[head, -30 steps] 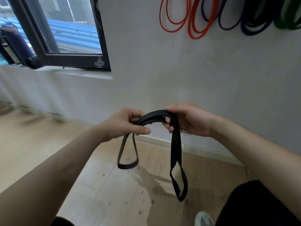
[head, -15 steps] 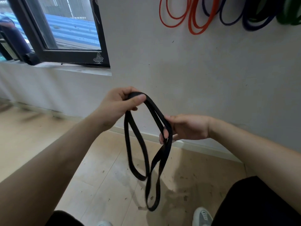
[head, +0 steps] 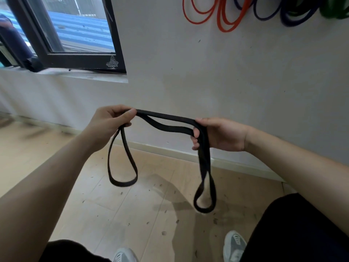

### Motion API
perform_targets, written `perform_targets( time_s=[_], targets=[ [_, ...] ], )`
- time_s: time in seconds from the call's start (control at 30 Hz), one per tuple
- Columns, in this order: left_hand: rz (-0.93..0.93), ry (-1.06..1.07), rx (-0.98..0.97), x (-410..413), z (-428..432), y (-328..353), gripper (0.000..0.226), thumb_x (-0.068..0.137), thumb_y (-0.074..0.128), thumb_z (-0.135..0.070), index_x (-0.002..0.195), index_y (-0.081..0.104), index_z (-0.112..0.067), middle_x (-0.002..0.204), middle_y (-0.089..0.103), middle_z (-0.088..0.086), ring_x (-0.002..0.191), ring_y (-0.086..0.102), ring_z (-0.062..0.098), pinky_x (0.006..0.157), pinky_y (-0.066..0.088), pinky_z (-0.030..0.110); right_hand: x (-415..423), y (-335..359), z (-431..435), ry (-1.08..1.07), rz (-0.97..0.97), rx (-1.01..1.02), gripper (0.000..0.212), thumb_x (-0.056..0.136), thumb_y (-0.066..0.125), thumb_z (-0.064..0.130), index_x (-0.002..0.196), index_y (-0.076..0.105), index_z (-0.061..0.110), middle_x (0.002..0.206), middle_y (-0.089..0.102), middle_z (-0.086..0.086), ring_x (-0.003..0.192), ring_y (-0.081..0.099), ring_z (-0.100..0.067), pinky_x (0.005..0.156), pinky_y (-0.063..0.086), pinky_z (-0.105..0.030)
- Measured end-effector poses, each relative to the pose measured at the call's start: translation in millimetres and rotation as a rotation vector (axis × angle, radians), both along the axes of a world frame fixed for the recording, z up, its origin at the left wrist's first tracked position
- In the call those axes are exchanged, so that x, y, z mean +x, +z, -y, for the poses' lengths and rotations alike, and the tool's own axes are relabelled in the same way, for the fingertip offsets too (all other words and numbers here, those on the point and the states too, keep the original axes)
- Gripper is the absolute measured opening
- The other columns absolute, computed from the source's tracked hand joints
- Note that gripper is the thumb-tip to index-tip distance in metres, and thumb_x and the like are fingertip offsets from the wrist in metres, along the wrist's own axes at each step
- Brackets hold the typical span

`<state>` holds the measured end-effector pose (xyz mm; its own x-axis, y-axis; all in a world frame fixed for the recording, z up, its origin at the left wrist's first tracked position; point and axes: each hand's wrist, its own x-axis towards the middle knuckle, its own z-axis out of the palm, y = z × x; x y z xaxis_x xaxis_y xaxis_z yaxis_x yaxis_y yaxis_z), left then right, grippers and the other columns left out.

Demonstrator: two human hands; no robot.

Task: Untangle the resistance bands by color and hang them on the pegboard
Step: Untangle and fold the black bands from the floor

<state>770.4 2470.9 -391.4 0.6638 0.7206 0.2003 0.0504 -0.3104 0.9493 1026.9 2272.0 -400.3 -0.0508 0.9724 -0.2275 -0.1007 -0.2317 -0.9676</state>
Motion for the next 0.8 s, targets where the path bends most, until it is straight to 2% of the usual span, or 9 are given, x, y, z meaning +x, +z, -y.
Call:
perform_targets(
  time_s=[0.1, 0.23, 0.33, 0.43, 0.57, 0.67, 0.8],
  targets=[
    [-0.104, -0.088, 0.040, -4.8, -3.2, -4.4, 0.025, 0.073, 0.079, -0.040, 0.092, 0.080, -0.023, 0.079, 0.070, -0.008, 0.080, 0.063, 0.010, 0.084, 0.054, 0.026, 0.4, 8.1, 0.6, -0.043, -0.011, 0.018, 0.040, 0.104, 0.040, 0.031, 0.078, 0.062, 0.012, 0.078, 0.057, -0.007, 0.070, 0.055, -0.023, 0.087, 0.047, -0.040],
    [-0.369, -0.187, 0.072, 0.3, 0.2, -9.3, 0.037, 0.061, 0.089, -0.032, 0.090, 0.076, -0.013, 0.069, 0.062, -0.002, 0.067, 0.057, 0.009, 0.069, 0.044, 0.022, 0.3, 20.7, 3.5, -0.090, 0.093, 0.035, 0.038, 0.105, 0.041, 0.029, 0.079, 0.059, 0.008, 0.076, 0.056, -0.009, 0.066, 0.051, -0.022, 0.063, 0.049, -0.028],
    [-0.496, -0.234, 0.124, 7.5, 3.7, -17.7, 0.027, 0.069, 0.091, -0.026, 0.082, 0.074, -0.009, 0.068, 0.064, 0.004, 0.066, 0.059, 0.010, 0.069, 0.043, 0.022, 0.7, 30.4, 4.7, -0.129, 0.136, 0.094, 0.039, 0.105, 0.043, 0.027, 0.076, 0.060, 0.009, 0.074, 0.058, -0.009, 0.061, 0.050, -0.021, 0.060, 0.046, -0.029],
    [-0.513, -0.270, 0.147, 17.1, 7.3, -27.1, 0.019, 0.079, 0.087, -0.023, 0.079, 0.073, -0.010, 0.076, 0.073, 0.011, 0.073, 0.067, 0.013, 0.076, 0.050, 0.027, -1.3, 39.4, 4.2, -0.166, 0.140, 0.160, 0.039, 0.105, 0.043, 0.027, 0.073, 0.058, 0.010, 0.072, 0.057, -0.010, 0.058, 0.048, -0.021, 0.059, 0.044, -0.028],
    [-0.552, -0.337, 0.184, 31.4, 18.8, -41.2, 0.019, 0.082, 0.084, -0.021, 0.079, 0.071, -0.008, 0.068, 0.062, -0.001, 0.066, 0.058, 0.008, 0.070, 0.048, 0.025, -5.9, 47.7, 1.5, -0.169, 0.117, 0.237, 0.039, 0.104, 0.043, 0.025, 0.072, 0.057, 0.009, 0.071, 0.056, -0.010, 0.056, 0.047, -0.020, 0.058, 0.043, -0.028],
    [-0.572, -0.392, 0.153, 37.9, 26.8, -50.6, 0.011, 0.083, 0.083, -0.018, 0.089, 0.075, -0.013, 0.088, 0.076, 0.006, 0.086, 0.073, 0.015, 0.088, 0.057, 0.034, -10.0, 48.3, -1.5, -0.126, 0.122, 0.236, 0.040, 0.104, 0.043, 0.025, 0.071, 0.059, 0.009, 0.071, 0.057, -0.009, 0.057, 0.047, -0.020, 0.061, 0.042, -0.029],
    [-0.505, -0.448, 0.035, 44.3, 42.7, -41.7, 0.021, 0.084, 0.082, -0.013, 0.102, 0.074, -0.011, 0.108, 0.077, 0.007, 0.106, 0.072, 0.020, 0.103, 0.054, 0.038, -17.5, 46.4, -6.4, -0.054, 0.122, 0.203, 0.043, 0.105, 0.041, 0.026, 0.072, 0.062, 0.010, 0.073, 0.057, -0.010, 0.057, 0.049, -0.020, 0.061, 0.043, -0.029]
  ],
)
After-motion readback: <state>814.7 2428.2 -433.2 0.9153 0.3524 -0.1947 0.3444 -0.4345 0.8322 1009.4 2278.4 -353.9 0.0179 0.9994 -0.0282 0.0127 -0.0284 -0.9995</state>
